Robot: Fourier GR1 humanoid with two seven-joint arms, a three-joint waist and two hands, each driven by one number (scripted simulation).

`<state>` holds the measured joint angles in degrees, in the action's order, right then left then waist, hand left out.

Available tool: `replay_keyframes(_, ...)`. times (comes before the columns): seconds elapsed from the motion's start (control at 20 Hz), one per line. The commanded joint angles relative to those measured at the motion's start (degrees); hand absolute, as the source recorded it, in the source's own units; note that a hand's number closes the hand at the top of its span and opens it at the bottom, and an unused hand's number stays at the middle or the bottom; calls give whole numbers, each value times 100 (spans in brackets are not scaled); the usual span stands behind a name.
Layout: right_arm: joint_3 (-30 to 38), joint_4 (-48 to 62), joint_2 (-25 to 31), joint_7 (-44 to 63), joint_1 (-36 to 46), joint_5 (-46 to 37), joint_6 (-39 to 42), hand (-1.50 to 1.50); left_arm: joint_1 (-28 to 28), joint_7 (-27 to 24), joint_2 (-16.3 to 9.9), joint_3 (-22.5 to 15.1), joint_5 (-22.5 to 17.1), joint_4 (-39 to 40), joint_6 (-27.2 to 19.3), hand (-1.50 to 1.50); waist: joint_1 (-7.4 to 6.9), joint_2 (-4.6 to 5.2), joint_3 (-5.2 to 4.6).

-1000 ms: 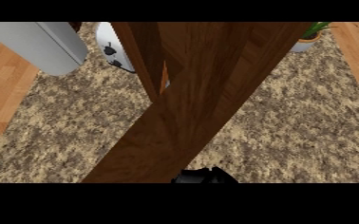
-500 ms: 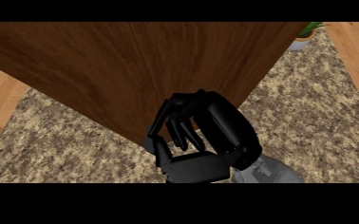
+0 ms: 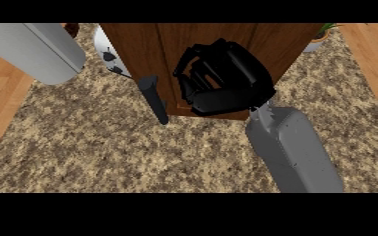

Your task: Pick up the bottled water, place it into the cabinet and close the cabinet

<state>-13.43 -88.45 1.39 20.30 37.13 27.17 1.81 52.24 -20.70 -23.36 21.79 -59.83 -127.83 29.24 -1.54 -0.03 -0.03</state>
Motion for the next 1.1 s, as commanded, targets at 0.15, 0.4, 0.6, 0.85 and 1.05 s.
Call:
replay_keyframes(0.15, 505, 978, 226, 7, 730, 144, 602, 150, 465, 266, 276, 475, -327, -253, 486, -150, -14, -5, 5)
replay_keyframes(0.4, 766, 1871, 123, -397, 1345, 69, 815, 150, 21, 424, 166, 434, -339, 7, 316, -150, -55, 33, 3)
replay_keyframes(0.6, 545, 1962, -126, -425, 1277, 37, 746, 150, -313, 475, -63, 613, -587, 561, 466, -150, -29, 40, -3)
replay_keyframes(0.85, 779, 2278, -128, -432, 1428, 356, 1155, 150, 63, 619, 15, 640, -700, 164, 653, -150, -227, 68, 1)
replay_keyframes(1.05, 658, 2149, -114, -393, 1302, 310, 1272, 150, -401, 645, 248, 381, -210, 308, 413, -150, -43, 54, -2)
